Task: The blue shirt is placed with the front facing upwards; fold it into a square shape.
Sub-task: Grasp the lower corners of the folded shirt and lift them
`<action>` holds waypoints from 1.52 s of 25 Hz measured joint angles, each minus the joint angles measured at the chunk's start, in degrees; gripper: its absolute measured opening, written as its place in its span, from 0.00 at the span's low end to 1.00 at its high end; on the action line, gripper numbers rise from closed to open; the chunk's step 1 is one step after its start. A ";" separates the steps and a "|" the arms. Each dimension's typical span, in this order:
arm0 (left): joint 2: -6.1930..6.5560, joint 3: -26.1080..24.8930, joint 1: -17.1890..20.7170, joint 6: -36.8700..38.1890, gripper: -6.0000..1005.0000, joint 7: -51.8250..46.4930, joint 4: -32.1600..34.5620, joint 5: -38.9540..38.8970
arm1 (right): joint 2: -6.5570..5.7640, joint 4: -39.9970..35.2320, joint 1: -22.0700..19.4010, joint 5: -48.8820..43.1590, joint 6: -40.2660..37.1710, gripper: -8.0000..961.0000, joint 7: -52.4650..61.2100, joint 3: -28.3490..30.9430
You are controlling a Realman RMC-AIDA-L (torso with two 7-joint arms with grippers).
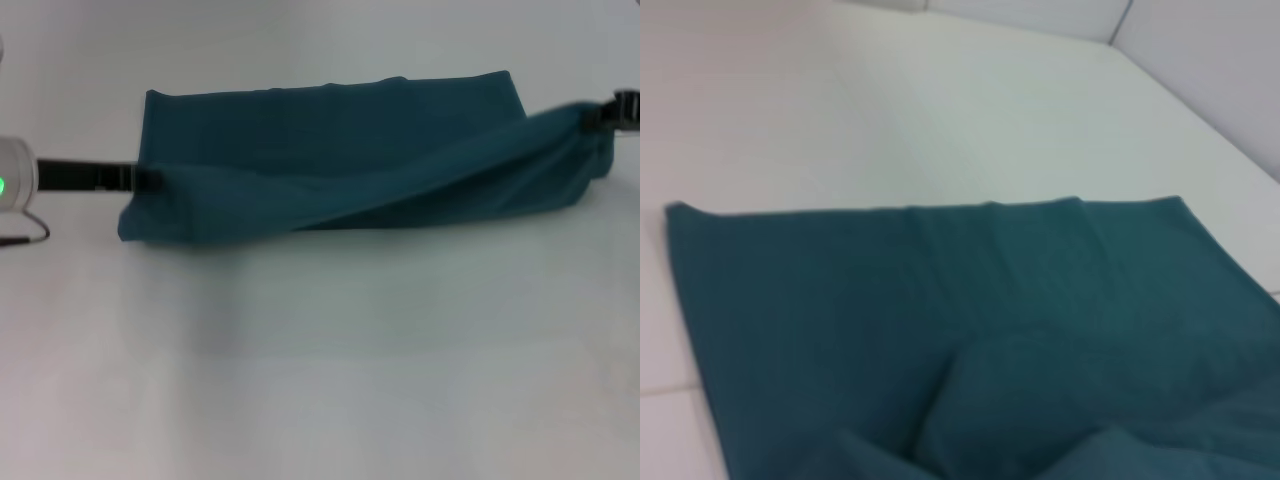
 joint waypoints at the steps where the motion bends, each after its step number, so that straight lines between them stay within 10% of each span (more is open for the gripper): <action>1: -0.26 0.00 0.71 0.81 0.02 0.09 0.48 -0.16 | 0.12 -0.12 -0.63 0.09 -0.36 0.07 -0.05 0.01; 11: -3.10 -0.01 11.04 13.17 0.02 1.64 8.91 -2.86 | 1.06 -0.06 -9.79 6.20 -12.10 0.07 -2.35 0.14; 21: -3.28 0.00 18.34 18.87 0.02 6.04 6.64 -7.68 | 2.94 0.18 -16.60 7.27 -19.53 0.07 -5.64 0.66; 38: -4.64 -2.07 29.03 34.91 0.02 6.70 10.61 -9.25 | 1.66 0.07 -25.45 5.91 -30.47 0.07 -9.14 4.51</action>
